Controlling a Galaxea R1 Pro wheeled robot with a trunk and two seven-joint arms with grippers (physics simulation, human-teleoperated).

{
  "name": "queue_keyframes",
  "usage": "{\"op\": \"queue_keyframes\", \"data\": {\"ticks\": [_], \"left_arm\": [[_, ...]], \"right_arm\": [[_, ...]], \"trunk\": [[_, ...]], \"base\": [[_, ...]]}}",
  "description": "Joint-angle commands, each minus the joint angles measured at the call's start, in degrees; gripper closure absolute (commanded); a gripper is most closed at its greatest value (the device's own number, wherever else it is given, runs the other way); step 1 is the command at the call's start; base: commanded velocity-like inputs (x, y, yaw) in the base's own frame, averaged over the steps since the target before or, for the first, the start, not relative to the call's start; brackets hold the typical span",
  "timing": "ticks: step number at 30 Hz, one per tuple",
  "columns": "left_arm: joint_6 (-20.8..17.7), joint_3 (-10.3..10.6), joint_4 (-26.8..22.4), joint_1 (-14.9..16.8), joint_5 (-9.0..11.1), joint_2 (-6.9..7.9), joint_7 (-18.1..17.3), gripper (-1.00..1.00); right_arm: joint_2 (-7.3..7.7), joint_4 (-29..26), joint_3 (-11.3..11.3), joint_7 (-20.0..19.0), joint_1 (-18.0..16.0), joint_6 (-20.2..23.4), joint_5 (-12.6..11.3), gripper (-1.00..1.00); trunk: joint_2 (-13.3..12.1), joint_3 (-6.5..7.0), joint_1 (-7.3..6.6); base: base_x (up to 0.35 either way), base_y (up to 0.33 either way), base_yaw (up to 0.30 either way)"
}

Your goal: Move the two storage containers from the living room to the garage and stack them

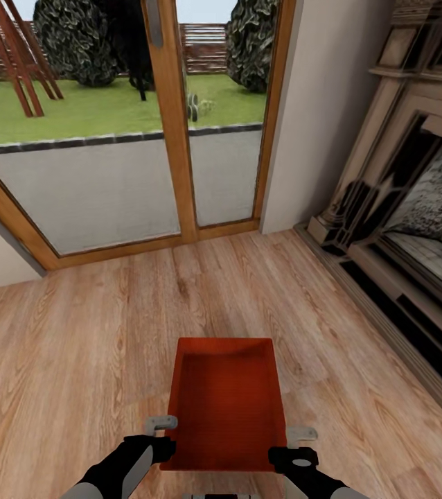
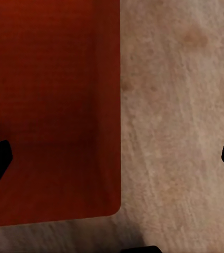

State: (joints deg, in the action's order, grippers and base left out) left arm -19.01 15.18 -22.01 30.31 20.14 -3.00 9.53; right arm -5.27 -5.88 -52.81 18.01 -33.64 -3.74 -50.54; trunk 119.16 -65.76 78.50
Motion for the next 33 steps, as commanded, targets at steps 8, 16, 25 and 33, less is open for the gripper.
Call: {"op": "queue_keyframes", "data": {"ticks": [8,16,25,33], "left_arm": [[-0.2,0.5,-0.2,0.0,0.6,0.05,0.5,-1.0],[-0.2,0.5,-0.1,0.0,0.6,0.09,0.6,-1.0],[0.0,0.5,0.5,0.0,-1.2,0.1,0.7,-1.0],[0.6,0.5,0.6,0.0,-2.5,-0.01,0.7,-1.0]], "right_arm": [[0.03,0.0,-0.5,0.2,0.0,-0.2,-0.6,-1.0],[0.15,0.0,-0.5,0.2,0.0,-0.2,-0.6,-1.0],[0.5,-0.9,-0.5,0.2,0.0,0.0,-0.5,-1.0],[0.61,-1.0,-0.5,0.2,-1.4,0.4,-0.5,-1.0]], "trunk": [[0.0,-0.04,-0.01],[0.0,-0.04,-0.01],[0.0,-0.04,-0.01],[0.0,-0.04,-0.01]], "base": [[0.0,0.0,0.0],[0.0,0.0,0.0],[0.0,0.0,0.0],[0.0,0.0,0.0]]}}
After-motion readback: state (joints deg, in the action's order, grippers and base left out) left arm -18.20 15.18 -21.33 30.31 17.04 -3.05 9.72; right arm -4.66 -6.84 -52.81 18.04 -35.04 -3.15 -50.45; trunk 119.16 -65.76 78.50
